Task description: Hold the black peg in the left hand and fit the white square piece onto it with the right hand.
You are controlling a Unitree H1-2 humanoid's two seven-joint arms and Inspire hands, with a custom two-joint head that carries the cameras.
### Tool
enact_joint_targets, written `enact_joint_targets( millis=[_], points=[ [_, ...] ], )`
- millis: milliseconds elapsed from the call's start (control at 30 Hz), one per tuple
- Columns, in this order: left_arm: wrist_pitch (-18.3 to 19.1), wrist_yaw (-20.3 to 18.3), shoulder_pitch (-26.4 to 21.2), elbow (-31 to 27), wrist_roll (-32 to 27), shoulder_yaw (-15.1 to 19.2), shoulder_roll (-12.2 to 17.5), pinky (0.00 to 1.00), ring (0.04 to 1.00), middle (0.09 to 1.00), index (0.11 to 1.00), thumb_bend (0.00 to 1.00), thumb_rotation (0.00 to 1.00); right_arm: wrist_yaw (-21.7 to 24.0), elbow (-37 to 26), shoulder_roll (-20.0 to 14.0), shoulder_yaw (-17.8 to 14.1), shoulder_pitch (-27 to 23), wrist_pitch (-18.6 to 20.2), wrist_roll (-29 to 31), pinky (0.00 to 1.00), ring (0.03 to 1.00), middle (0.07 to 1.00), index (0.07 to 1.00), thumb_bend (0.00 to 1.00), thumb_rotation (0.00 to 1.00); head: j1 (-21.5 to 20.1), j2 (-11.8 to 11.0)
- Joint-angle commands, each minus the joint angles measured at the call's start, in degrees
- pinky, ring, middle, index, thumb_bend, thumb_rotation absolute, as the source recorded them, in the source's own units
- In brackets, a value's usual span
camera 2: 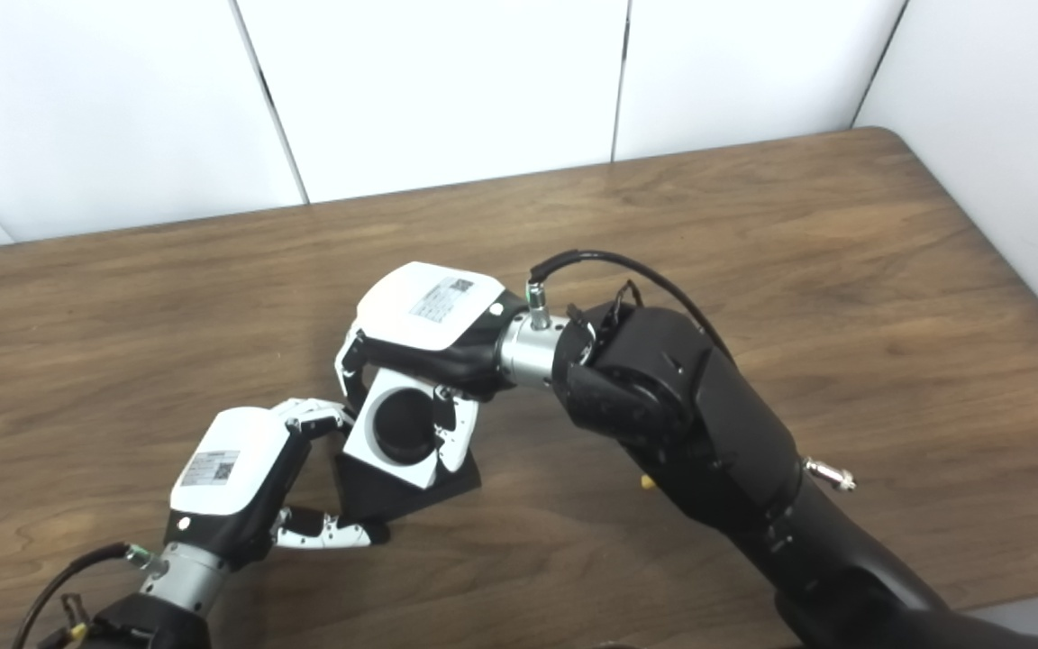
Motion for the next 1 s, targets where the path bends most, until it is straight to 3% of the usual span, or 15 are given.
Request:
enact_joint_targets(
  millis=[0,300,533,767,967],
  points=[
    [0.3,-1.1,0.6,0.4,0.9,-0.5,0.4,0.7,0.769,0.748,0.487,0.52,0.05,-1.2,-0.2,-0.7,-2.0,-1.5,0.6,2.4,0.78,0.829,0.741,0.484,0.52,0.13,0.0,0.1],
    [0.7,-1.0,0.4,0.8,1.1,-0.6,0.2,0.71,0.769,0.748,0.487,0.52,0.05,-0.1,0.2,-2.1,-4.2,-2.0,4.5,10.4,0.77,0.846,0.753,0.483,0.52,0.13,0.3,-0.1],
    [0.7,-0.8,0.5,1.0,1.4,-0.7,0.3,0.71,0.768,0.747,0.487,0.52,0.05,-0.8,-0.6,-3.1,-4.3,-2.8,7.2,12.1,0.76,0.845,0.764,0.484,0.52,0.14,0.2,-0.2],
    [0.9,-1.4,0.5,0.6,1.1,-0.7,0.3,0.7,0.774,0.753,0.487,0.52,0.05,-1.5,-0.8,-3.5,-4.3,-4.1,7.0,12.0,0.78,0.851,0.766,0.484,0.52,0.14,0.3,0.0],
    [1.3,-1.4,0.3,0.2,1.3,-0.8,0.0,0.7,0.773,0.752,0.487,0.52,0.05,-2.7,-0.1,-4.2,-2.4,-3.3,4.3,9.3,0.79,0.847,0.755,0.483,0.52,0.14,0.4,0.3]
  ],
)
